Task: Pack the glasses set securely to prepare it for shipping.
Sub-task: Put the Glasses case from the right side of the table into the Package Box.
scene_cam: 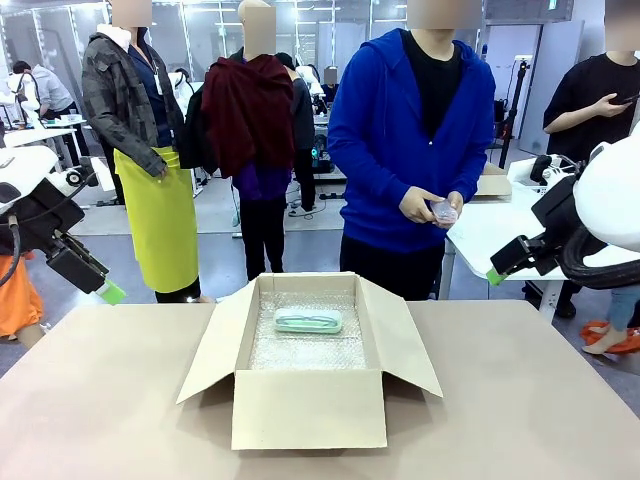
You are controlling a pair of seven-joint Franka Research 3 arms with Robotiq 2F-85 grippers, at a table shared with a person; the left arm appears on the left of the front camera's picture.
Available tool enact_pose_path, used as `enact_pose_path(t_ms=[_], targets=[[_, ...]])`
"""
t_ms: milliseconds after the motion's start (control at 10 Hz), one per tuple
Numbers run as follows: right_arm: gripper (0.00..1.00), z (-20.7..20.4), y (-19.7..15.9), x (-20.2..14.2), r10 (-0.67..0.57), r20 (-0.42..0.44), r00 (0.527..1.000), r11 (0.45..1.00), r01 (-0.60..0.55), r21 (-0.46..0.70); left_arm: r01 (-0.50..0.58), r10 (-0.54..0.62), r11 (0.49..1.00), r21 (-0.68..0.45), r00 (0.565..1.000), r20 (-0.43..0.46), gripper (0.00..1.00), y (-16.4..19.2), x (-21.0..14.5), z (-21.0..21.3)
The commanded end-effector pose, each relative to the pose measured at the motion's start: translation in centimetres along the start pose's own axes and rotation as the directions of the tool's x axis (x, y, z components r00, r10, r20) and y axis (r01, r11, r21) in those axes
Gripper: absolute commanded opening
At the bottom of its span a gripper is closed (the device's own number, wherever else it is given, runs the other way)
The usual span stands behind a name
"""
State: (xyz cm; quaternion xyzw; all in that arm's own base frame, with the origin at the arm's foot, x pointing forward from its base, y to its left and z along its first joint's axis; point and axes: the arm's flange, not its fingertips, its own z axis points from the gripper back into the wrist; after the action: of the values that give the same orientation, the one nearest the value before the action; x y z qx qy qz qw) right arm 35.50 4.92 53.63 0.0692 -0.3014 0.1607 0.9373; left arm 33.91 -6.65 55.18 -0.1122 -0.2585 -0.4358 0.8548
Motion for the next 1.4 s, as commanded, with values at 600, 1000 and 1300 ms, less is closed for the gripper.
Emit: enact_pose_path(t_ms=[600, 1000, 1300], targets=[[1.00, -0.12, 0.22, 0.03, -0.016, 0.001, 1.000, 1.000, 0.016, -0.009, -0.004, 0.004, 1.000, -0.009, 1.000, 0.018, 1.00, 0.00, 0.07, 0.22], [1.00, -0.12, 0.22, 0.03, -0.016, 0.001, 1.000, 1.000, 0.016, -0.009, -0.004, 0.004, 1.000, -0.009, 1.000, 0.018, 1.00, 0.00, 0.07, 0.22], [1.00, -0.12, 0.22, 0.03, -0.016, 0.001, 1.000, 1.000, 0.016, -0.009, -0.004, 0.004, 1.000, -0.009, 1.000, 0.018, 1.00, 0.00, 0.07, 0.22]])
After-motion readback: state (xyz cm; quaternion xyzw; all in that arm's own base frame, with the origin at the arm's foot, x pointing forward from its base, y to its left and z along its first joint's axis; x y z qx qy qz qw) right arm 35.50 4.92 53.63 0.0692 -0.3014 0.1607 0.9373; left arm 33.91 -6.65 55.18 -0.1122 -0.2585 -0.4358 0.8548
